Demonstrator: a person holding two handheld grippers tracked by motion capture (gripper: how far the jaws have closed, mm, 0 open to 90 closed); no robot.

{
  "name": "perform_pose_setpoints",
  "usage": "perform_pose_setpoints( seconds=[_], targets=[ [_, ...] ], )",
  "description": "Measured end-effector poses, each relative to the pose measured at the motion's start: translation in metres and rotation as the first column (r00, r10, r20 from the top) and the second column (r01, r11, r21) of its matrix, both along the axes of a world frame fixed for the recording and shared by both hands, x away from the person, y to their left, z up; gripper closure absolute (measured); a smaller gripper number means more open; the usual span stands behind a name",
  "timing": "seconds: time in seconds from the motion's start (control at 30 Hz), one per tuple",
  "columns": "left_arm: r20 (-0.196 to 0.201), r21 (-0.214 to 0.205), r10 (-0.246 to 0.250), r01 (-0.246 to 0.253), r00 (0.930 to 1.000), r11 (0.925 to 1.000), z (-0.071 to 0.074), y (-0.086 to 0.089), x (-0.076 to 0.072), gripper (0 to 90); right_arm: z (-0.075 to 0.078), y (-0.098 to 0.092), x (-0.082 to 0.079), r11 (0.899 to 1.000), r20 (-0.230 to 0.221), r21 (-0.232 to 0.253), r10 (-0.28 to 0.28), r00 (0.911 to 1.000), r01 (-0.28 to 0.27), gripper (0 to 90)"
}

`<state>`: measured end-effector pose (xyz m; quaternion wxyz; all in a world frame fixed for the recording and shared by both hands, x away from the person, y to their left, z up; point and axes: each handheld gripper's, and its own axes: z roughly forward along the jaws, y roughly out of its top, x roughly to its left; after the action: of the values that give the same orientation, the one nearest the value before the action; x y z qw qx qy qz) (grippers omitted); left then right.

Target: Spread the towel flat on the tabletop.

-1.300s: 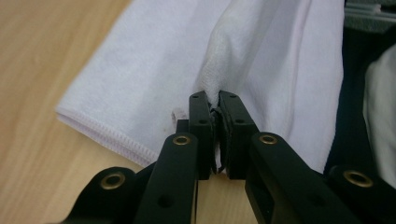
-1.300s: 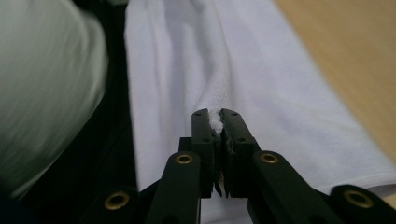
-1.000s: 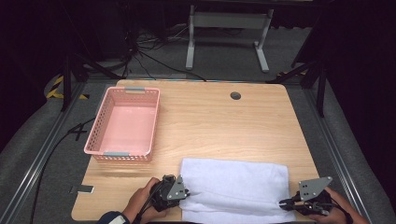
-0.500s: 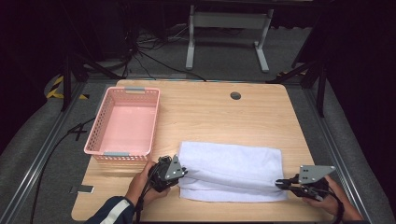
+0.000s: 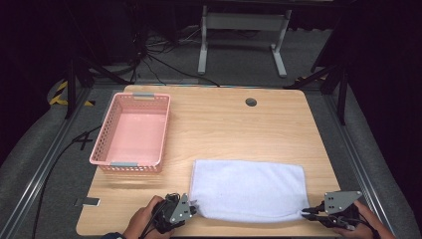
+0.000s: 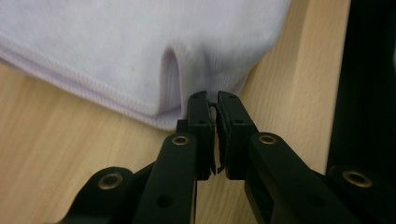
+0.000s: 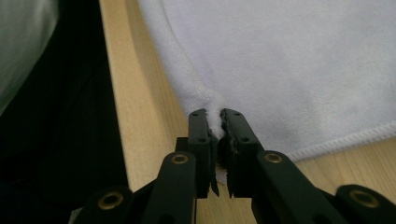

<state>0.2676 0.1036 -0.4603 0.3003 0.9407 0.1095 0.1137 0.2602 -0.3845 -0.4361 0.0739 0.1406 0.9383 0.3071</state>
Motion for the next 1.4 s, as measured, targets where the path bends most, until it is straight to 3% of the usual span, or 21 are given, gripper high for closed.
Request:
perform_pose_setpoints(
  seconds=[0.13, 0.2, 0.23, 0.27, 0.33, 0.37, 0.4, 0.53, 0.6, 0.73, 0.77, 0.8, 0.87, 0.9, 0.97, 1.07, 1.13, 1.17, 1.2, 1.3, 1.4],
  targets=[
    [-0.01, -0.016, 0.014, -0.014, 0.9998, 0.9998, 0.004, 0.003, 0.002, 82.3, -0.004, -0.001, 0.001, 0.999, 0.011, 0.003, -0.035, 0.9993, 0.035, 72.4],
    [-0.015, -0.088, 0.013, -0.014, 0.9998, 0.996, 0.011, 0.008, 0.002, 75.5, -0.001, -0.004, -0.001, 0.999, 0.025, 0.03, -0.042, 0.9988, 0.042, 67.4],
    [-0.015, -0.088, 0.013, -0.014, 0.9998, 0.996, 0.011, 0.008, 0.002, 71.6, 0.002, -0.007, -0.003, 0.997, 0.038, 0.064, -0.047, 0.9982, 0.045, 62.0],
    [-0.023, -0.166, 0.032, -0.036, 0.9992, 0.9855, 0.022, 0.013, 0.002, 63.9, 0.006, -0.011, -0.004, 0.993, 0.054, 0.087, -0.084, 0.995, 0.079, 59.3],
    [-0.017, -0.218, 0.067, -0.069, 0.9976, 0.9735, 0.033, 0.016, 0.005, 54.9, 0.015, -0.017, -0.006, 0.982, 0.072, 0.149, -0.13, 0.9889, 0.118, 55.6],
    [-0.017, -0.218, 0.067, -0.069, 0.9976, 0.9735, 0.033, 0.016, 0.005, 52.7, 0.02, -0.019, -0.005, 0.974, 0.089, 0.167, -0.171, 0.9813, 0.154, 53.4],
    [-0.03, -0.275, 0.083, -0.088, 0.9961, 0.9574, 0.041, 0.017, 0.011, 50.5, 0.024, -0.02, -0.005, 0.966, 0.094, 0.186, -0.198, 0.9755, 0.179, 52.6],
    [-0.062, -0.314, 0.1, -0.115, 0.993, 0.9424, 0.047, 0.01, 0.017, 38.5, 0.041, -0.013, 0.002, 0.952, 0.122, 0.215, -0.247, 0.9614, 0.217, 50.7],
    [-0.069, -0.298, 0.114, -0.13, 0.9911, 0.9458, 0.043, 0.001, 0.016, 31.8, 0.049, -0.002, 0.009, 0.948, 0.137, 0.223, -0.261, 0.9555, 0.228, 50.8],
    [-0.077, -0.211, 0.122, -0.136, 0.9895, 0.9679, 0.026, -0.012, 0.013, 29.8, 0.057, 0.034, 0.041, 0.938, 0.144, 0.228, -0.296, 0.9443, 0.259, 50.3],
    [-0.082, -0.175, 0.112, -0.125, 0.9903, 0.9765, 0.019, -0.015, 0.011, 31.5, 0.057, 0.043, 0.048, 0.939, 0.14, 0.228, -0.295, 0.9453, 0.259, 50.4],
    [-0.076, -0.141, 0.093, -0.103, 0.9928, 0.9846, 0.016, -0.015, 0.01, 42.5, 0.057, 0.061, 0.063, 0.939, 0.134, 0.228, -0.293, 0.9466, 0.258, 50.6],
    [-0.069, -0.115, 0.071, -0.078, 0.9951, 0.9903, 0.011, -0.016, 0.004, 50.5, 0.054, 0.084, 0.079, 0.94, 0.15, 0.206, -0.304, 0.9409, 0.271, 51.2],
    [-0.079, -0.097, 0.056, -0.064, 0.9953, 0.9932, 0.01, -0.014, 0.001, 56.7, 0.053, 0.094, 0.086, 0.943, 0.151, 0.202, -0.298, 0.9426, 0.266, 50.9],
    [-0.041, -0.063, 0.028, -0.031, 0.9987, 0.9975, 0.008, -0.01, -0.006, 60.6, 0.051, 0.12, 0.102, 0.949, 0.143, 0.198, -0.277, 0.9502, 0.246, 51.1],
    [-0.097, -0.069, 0.074, -0.081, 0.9926, 0.9943, 0.003, 0.001, -0.011, 57.7, 0.046, 0.163, 0.125, 0.961, 0.124, 0.191, -0.226, 0.9662, 0.201, 51.4],
    [-0.089, -0.067, 0.1, -0.106, 0.991, 0.9921, 0.002, 0.005, -0.013, 57.2, 0.044, 0.177, 0.131, 0.963, 0.114, 0.183, -0.219, 0.9691, 0.196, 51.3],
    [-0.107, -0.079, 0.125, -0.134, 0.9863, 0.9878, 0.002, 0.007, -0.014, 51.7, 0.042, 0.193, 0.139, 0.969, 0.085, 0.183, -0.186, 0.9789, 0.168, 50.5],
    [-0.126, -0.122, 0.163, -0.178, 0.9785, 0.9763, 0.001, 0.01, -0.013, 46.6, 0.041, 0.206, 0.143, 0.971, 0.071, 0.186, -0.164, 0.9838, 0.149, 50.4],
    [-0.154, -0.187, 0.224, -0.251, 0.9625, 0.9499, 0.002, 0.015, -0.012, 32.9, 0.033, 0.246, 0.158, 0.982, 0.04, 0.154, -0.114, 0.9927, 0.107, 49.1],
    [-0.17, -0.173, 0.229, -0.258, 0.9585, 0.9506, -0.001, 0.01, -0.009, 21.1, 0.021, 0.28, 0.169, 0.992, 0.017, 0.112, -0.065, 0.9977, 0.063, 48.1]
  ],
)
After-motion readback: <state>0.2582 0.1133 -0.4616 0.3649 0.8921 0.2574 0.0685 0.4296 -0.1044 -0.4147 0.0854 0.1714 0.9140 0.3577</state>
